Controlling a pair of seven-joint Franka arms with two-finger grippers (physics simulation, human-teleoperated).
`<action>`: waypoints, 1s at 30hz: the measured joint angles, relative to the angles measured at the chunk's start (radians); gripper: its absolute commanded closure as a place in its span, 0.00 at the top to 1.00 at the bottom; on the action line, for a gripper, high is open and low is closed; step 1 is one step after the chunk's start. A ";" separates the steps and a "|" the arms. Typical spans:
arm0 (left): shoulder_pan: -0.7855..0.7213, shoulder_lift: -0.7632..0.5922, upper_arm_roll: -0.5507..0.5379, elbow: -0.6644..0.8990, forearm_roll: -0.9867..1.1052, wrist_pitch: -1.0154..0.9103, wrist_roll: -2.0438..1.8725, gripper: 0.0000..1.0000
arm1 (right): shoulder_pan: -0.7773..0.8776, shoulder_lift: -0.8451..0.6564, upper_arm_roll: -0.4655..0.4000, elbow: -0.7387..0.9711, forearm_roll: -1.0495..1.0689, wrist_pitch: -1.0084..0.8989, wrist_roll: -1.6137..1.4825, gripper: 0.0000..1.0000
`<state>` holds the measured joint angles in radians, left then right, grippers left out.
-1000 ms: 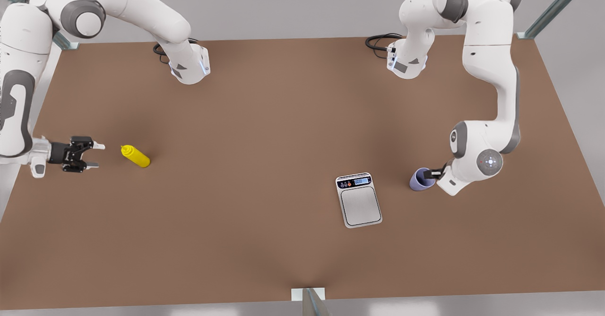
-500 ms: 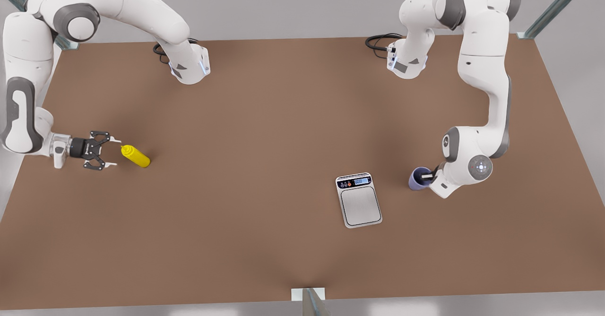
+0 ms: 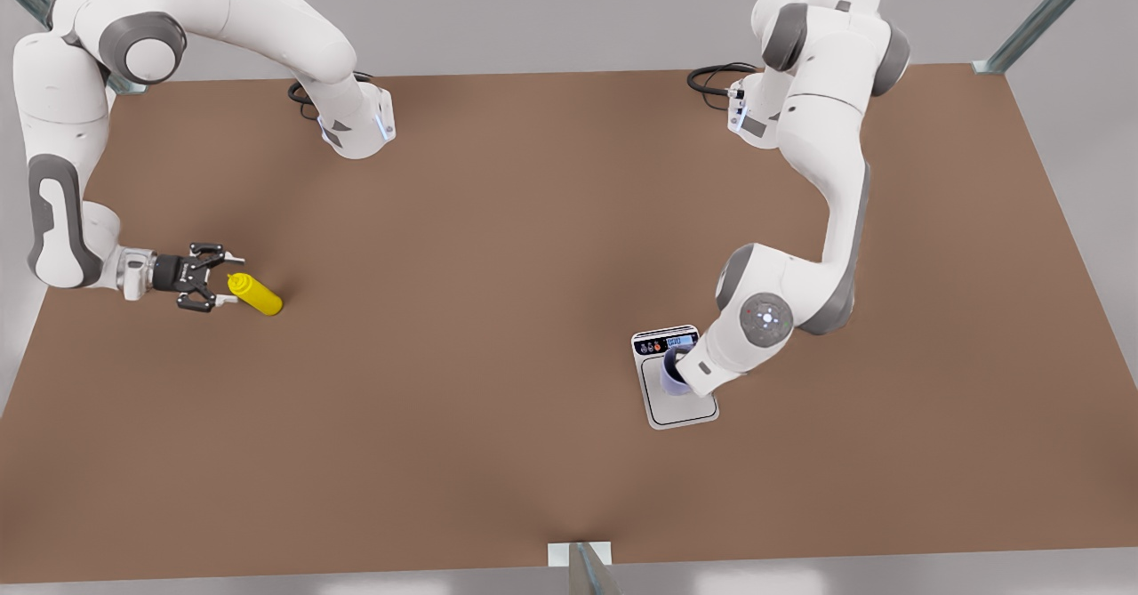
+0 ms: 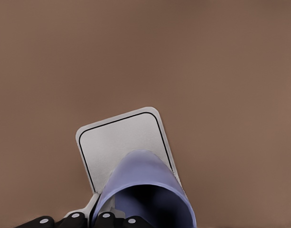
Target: Move cup to the weight, pick up sauce bottle, pour sauce
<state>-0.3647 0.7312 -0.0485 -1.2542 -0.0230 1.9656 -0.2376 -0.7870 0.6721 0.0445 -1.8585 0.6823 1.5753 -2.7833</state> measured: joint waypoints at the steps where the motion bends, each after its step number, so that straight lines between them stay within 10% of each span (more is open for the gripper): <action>1: -0.008 0.015 -0.006 0.015 0.001 -0.006 -0.019 0.21 | 0.002 0.007 0.001 0.006 0.007 0.001 -0.017 1.00; 20: 0.001 0.086 -0.019 0.022 -0.028 -0.036 -0.225 0.21 | 0.065 0.058 0.014 0.007 0.122 0.027 -0.114 1.00; 23: 0.003 0.089 -0.018 0.022 -0.050 -0.031 -0.234 0.94 | 0.066 0.055 0.016 -0.011 0.126 0.027 -0.114 1.00; 30: 0.011 0.076 -0.018 0.025 -0.065 -0.031 -0.237 1.00 | 0.077 0.052 0.018 -0.028 0.129 0.023 -0.114 1.00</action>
<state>-0.3535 0.8076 -0.0665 -1.2296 -0.0884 1.9348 -0.4745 -0.7102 0.7240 0.0626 -1.8864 0.8114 1.5984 -2.8973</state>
